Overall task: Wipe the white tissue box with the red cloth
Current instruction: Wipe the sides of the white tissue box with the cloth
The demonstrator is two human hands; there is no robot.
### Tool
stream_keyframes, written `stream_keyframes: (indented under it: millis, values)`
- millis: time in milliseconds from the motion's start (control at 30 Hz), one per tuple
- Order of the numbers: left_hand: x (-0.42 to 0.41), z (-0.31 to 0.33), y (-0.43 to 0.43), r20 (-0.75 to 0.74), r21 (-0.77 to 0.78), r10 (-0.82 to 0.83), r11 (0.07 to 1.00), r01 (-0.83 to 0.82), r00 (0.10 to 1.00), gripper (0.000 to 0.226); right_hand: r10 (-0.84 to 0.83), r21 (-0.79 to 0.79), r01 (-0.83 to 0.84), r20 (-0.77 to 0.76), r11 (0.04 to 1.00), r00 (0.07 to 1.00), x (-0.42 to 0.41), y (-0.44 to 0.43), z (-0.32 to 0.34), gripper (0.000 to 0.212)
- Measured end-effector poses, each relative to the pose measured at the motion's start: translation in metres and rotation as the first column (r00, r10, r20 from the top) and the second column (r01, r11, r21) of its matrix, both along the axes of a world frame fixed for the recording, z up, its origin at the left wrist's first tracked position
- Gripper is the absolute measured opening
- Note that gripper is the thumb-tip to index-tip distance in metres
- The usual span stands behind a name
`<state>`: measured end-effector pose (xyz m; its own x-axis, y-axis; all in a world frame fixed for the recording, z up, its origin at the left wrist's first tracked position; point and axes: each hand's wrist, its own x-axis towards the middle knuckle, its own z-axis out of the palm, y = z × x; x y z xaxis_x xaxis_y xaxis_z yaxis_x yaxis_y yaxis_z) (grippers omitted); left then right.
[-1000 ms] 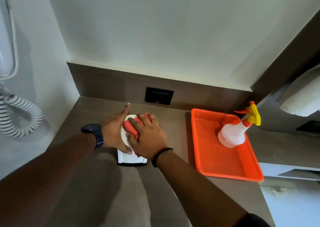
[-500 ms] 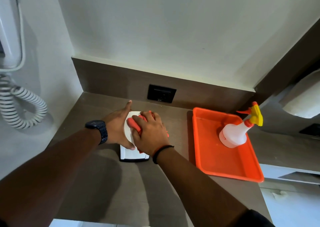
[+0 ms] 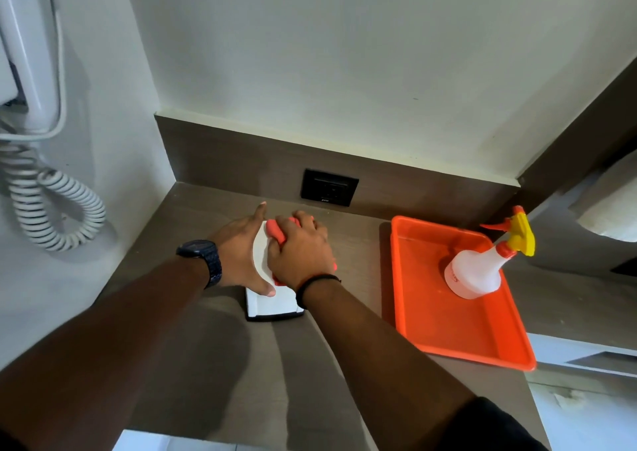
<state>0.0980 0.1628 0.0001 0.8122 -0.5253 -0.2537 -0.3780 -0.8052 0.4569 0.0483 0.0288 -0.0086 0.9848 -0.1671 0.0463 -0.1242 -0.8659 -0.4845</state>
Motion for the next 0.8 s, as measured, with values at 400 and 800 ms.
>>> stream_keyframes:
  millis: [400, 800]
  values:
    - [-0.038, 0.003, -0.030, 0.122, -0.006, 0.366, 0.930, -0.368, 0.923, 0.130, -0.646, 0.817, 0.503, -0.225, 0.282, 0.729, -0.035, -0.048, -0.003, 0.020]
    - [0.021, 0.046, -0.058, -0.018, 0.544, -0.228, 0.814, 0.201, 0.973, 0.113, -0.683, 0.902, 0.422, -0.251, 0.093, 0.686, -0.031, -0.073, -0.015, 0.042]
